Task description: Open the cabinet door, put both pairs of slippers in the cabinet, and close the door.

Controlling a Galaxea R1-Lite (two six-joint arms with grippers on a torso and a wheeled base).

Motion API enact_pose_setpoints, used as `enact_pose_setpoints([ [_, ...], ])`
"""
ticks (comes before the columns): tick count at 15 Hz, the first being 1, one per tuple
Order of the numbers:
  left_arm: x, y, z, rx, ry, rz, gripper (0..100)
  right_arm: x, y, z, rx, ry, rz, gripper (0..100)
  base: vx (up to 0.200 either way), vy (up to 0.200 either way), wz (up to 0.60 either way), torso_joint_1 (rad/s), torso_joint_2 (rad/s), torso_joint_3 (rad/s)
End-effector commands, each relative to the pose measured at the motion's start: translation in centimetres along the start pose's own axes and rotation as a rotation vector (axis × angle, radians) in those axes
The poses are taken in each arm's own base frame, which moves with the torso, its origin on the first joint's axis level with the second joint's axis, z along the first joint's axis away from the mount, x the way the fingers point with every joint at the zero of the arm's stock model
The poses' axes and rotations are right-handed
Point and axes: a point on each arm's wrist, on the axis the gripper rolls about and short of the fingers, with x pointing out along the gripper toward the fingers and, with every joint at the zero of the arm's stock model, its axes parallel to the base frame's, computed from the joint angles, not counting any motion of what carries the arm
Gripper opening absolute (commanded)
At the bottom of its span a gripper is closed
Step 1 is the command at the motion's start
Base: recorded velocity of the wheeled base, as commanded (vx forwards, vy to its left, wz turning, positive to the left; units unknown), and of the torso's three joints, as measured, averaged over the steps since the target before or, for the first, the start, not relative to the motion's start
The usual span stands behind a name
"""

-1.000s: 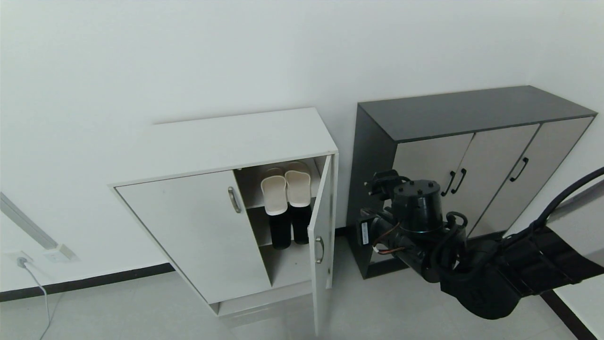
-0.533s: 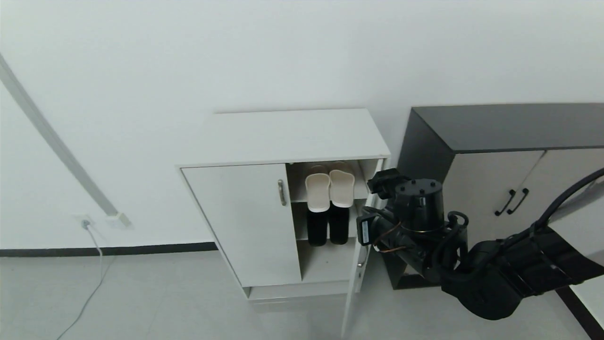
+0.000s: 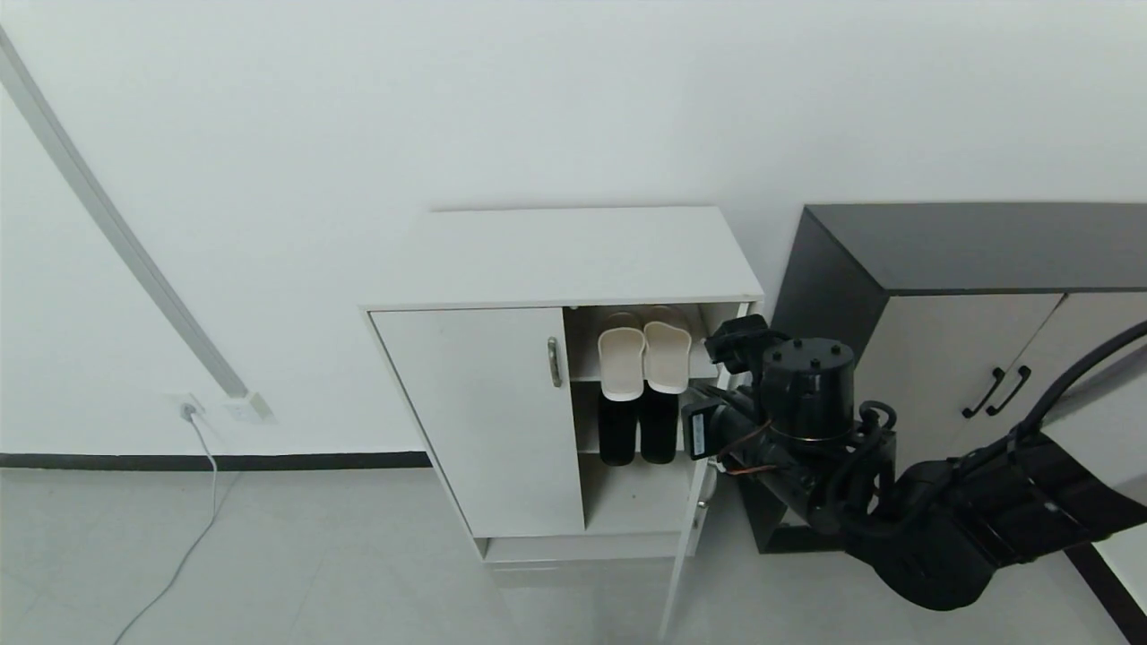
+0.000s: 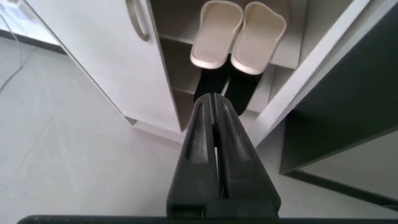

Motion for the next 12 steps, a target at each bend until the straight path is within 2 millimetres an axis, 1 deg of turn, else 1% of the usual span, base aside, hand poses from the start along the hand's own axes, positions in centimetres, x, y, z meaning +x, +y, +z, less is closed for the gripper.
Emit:
enact_pose_setpoints([
  [1, 0.0, 0.0, 0.0, -0.001, 0.002, 0.000, 0, -0.5, -0.7, 0.9, -0.004, -0.015, -0.014, 0, 0.000, 0.000, 0.00, 0.000, 0.00, 0.000],
  [3, 0.0, 0.0, 0.0, -0.001, 0.002, 0.000, 0, -1.5, -1.4, 1.9, -0.012, 0.005, -0.023, 0, 0.000, 0.000, 0.00, 0.000, 0.00, 0.000],
  [5, 0.0, 0.0, 0.0, 0.001, 0.002, -0.001, 0, -2.6, -1.8, 1.8, -0.023, 0.036, -0.026, 0, 0.000, 0.000, 0.00, 0.000, 0.00, 0.000],
  [8, 0.0, 0.0, 0.0, 0.001, 0.002, -0.001, 0, -3.4, -2.2, 0.6, -0.041, 0.081, -0.026, 0, 0.000, 0.000, 0.00, 0.000, 0.00, 0.000],
  [9, 0.0, 0.0, 0.0, 0.001, 0.002, -0.001, 0, -3.3, -2.3, -0.1, -0.050, 0.104, -0.030, 0, 0.000, 0.000, 0.00, 0.000, 0.00, 0.000],
  [10, 0.0, 0.0, 0.0, 0.001, 0.002, -0.001, 0, -3.2, -2.3, -0.3, -0.052, 0.109, -0.031, 0, 0.000, 0.000, 0.00, 0.000, 0.00, 0.000],
  [11, 0.0, 0.0, 0.0, 0.001, 0.002, -0.001, 0, -2.5, -2.1, -1.3, -0.062, 0.138, -0.033, 0, 0.000, 0.000, 0.00, 0.000, 0.00, 0.000],
  [12, 0.0, 0.0, 0.0, 0.001, 0.002, -0.001, 0, -2.3, -2.1, -1.6, -0.066, 0.148, -0.034, 0, 0.000, 0.000, 0.00, 0.000, 0.00, 0.000],
])
